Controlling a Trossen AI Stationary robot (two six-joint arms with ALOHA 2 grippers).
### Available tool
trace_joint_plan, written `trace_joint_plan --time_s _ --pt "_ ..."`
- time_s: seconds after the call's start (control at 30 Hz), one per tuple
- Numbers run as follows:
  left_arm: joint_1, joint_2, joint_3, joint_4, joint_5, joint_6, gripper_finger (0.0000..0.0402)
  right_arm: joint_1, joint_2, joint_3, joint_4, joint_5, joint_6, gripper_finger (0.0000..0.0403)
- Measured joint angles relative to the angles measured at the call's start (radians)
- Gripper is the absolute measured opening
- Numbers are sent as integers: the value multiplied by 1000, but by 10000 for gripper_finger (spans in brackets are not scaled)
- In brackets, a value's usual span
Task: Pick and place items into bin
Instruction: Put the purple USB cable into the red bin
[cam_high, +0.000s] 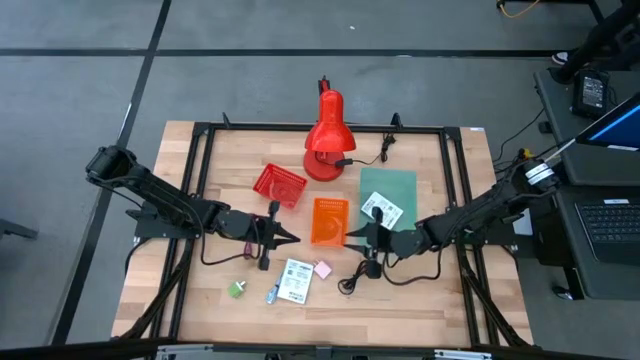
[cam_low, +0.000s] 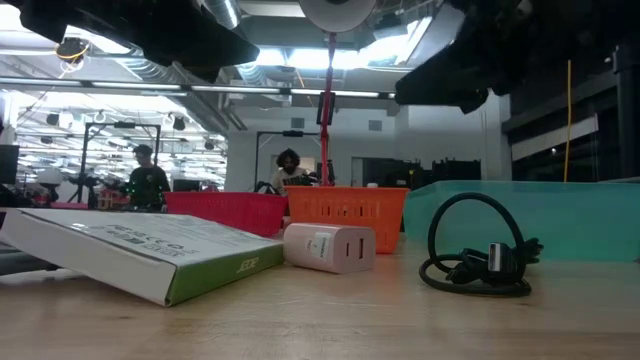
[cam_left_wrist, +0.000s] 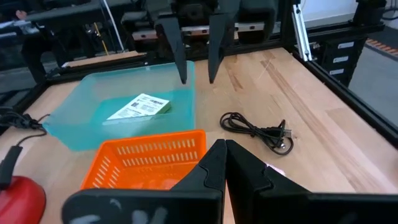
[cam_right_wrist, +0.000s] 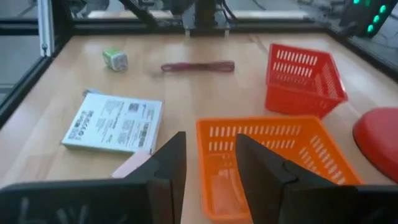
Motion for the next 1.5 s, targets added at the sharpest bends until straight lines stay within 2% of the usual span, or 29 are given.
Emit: trace_joint_plan --time_s 0.3,0.37,0.47,0.57,0.63,0.8,0.97,1.2,1.5 --pt "4 0 0 16 -16 29 4 -14 -20 -17 28 0 -69 120" --pt "8 0 0 16 -18 31 4 -24 -21 -77 109 0 -70 120" --pt "8 -2 0 16 -21 37 4 -43 -31 -202 321 0 -88 120" --pt "8 -12 0 9 -20 42 4 -49 -86 -318 520 3 -114 118" --pt "8 -32 1 7 -21 47 4 -48 -137 -370 594 2 -130 109" --pt "8 -128 1 -81 -35 38 3 -40 -255 -441 558 2 -135 62" --pt "6 -201 1 -154 -35 -34 3 -41 -288 -451 543 0 -195 6" --pt "6 -227 1 -264 -8 -124 4 -41 -288 -451 543 0 -199 19" --pt "6 -227 1 -340 -70 -186 19 -41 -288 -451 543 1 -267 17"
